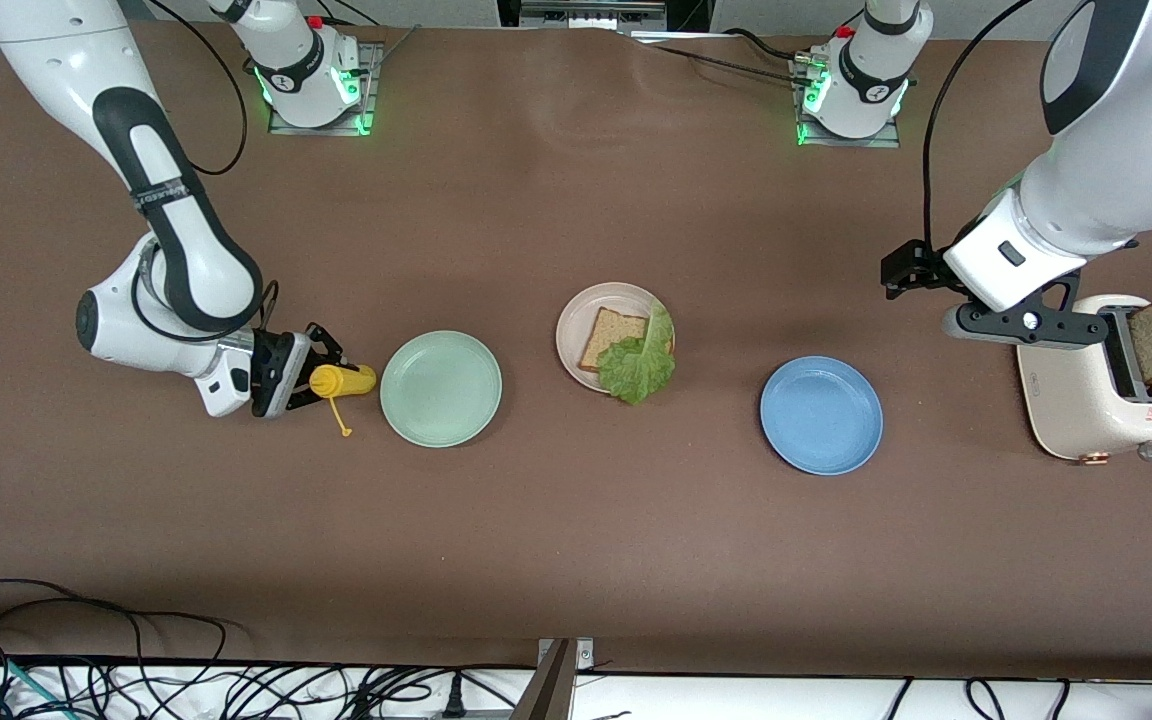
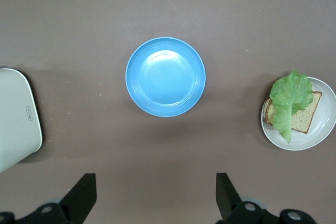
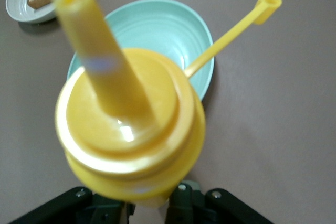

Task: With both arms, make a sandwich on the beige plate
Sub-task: 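Lift the mustard bottle with the right gripper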

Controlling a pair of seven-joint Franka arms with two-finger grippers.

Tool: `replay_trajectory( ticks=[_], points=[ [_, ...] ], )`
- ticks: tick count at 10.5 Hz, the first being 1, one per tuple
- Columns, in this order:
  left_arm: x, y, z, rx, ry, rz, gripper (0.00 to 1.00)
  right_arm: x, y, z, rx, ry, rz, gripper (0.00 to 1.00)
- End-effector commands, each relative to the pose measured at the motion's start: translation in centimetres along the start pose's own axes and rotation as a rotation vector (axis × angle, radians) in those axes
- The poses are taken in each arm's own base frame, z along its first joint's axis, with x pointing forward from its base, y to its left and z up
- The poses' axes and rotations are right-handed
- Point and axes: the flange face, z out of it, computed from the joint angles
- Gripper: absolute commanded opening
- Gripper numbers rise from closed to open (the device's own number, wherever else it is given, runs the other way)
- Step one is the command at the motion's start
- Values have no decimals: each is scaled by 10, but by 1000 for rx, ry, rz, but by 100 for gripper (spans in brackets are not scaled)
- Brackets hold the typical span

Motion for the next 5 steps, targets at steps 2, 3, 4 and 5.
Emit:
replay_trajectory(
  ticks=[2,3,4,5],
  points=[
    [-5,1,-6,28,2,-11,100,64,-31,-28,-76,-96,31,0],
    [-5,1,-6,28,2,-11,100,79,-40,-27,-83,-140,66,0],
    [-5,1,-6,29,2,-11,100,104,-54,-28,-85,-171,96,0],
    [-5,1,-6,29,2,-11,100,126,-66,-29,-114,-211,133,0]
  ],
)
